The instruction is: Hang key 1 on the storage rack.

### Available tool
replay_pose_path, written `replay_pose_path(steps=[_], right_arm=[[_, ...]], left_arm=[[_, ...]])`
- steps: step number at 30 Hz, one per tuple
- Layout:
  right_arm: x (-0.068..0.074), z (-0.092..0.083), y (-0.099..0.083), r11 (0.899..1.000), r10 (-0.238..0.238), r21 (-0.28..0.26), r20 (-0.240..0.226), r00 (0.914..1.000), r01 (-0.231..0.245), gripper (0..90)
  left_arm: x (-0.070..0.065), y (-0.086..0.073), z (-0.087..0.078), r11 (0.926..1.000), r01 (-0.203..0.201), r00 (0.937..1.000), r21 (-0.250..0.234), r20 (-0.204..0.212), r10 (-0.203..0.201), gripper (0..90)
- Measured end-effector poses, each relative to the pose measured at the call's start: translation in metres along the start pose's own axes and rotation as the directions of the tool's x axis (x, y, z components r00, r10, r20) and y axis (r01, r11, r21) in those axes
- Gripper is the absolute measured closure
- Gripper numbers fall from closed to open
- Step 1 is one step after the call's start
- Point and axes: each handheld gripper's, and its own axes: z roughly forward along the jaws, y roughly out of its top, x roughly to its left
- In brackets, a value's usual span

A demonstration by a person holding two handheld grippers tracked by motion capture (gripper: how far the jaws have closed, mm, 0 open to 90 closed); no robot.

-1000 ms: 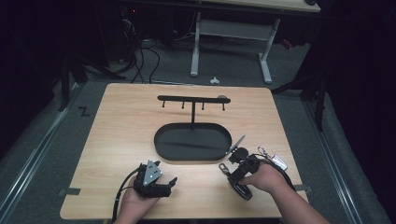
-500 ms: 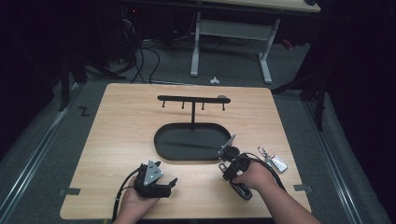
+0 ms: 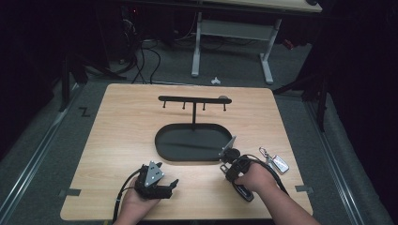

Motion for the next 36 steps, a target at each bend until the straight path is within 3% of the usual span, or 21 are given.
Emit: replay_pose_path(steps=[2,5,21,30,31,32,33,34,36], right_arm=[[0.001,0.000,0.001,1.000,-0.028,0.008,0.003,0.9996,0.028,70.6],[0.004,-0.001,0.002,0.999,-0.029,0.028,-0.007,0.9996,0.029,79.1],[0.006,-0.001,0.001,0.999,-0.050,0.021,0.000,0.9987,0.050,80.5],[-0.002,-0.032,-0.008,1.000,-0.011,-0.027,-0.003,0.9999,0.011,80.6],[-0.005,-0.035,-0.009,0.998,-0.034,-0.043,0.000,0.9994,0.034,80.6],[-0.003,-0.039,-0.012,0.999,0.013,-0.035,0.000,0.9999,-0.013,80.6],[-0.010,-0.041,-0.013,0.996,-0.058,-0.067,0.010,0.9983,0.059,80.6],[-0.008,-0.046,-0.015,0.998,-0.008,-0.058,0.001,1.0000,0.008,80.6],[-0.010,-0.051,-0.018,0.997,-0.006,-0.073,0.001,1.0000,0.006,80.6]], left_arm=[[0.000,0.000,0.000,1.0000,0.000,1.0000,-0.002,0.000,0.000,15.5],[0.000,0.000,0.000,1.0000,-0.003,1.0000,0.001,0.001,0.003,15.6],[-0.001,0.000,0.000,0.9999,-0.005,1.0000,-0.010,0.003,0.005,15.8],[-0.002,0.000,0.000,1.0000,-0.009,0.9999,-0.003,0.010,0.009,16.0],[-0.002,0.000,0.000,1.0000,-0.010,0.9999,-0.002,0.010,0.010,16.0],[-0.003,0.000,0.000,0.9999,-0.010,0.9999,-0.003,0.010,0.010,16.0],[-0.003,0.000,0.000,0.9999,-0.010,0.9999,-0.004,0.009,0.010,16.0],[-0.003,0.000,0.000,0.9999,-0.011,0.9999,-0.004,0.009,0.012,16.0],[-0.004,0.000,0.001,0.9999,-0.013,0.9999,-0.003,0.010,0.013,16.0]])
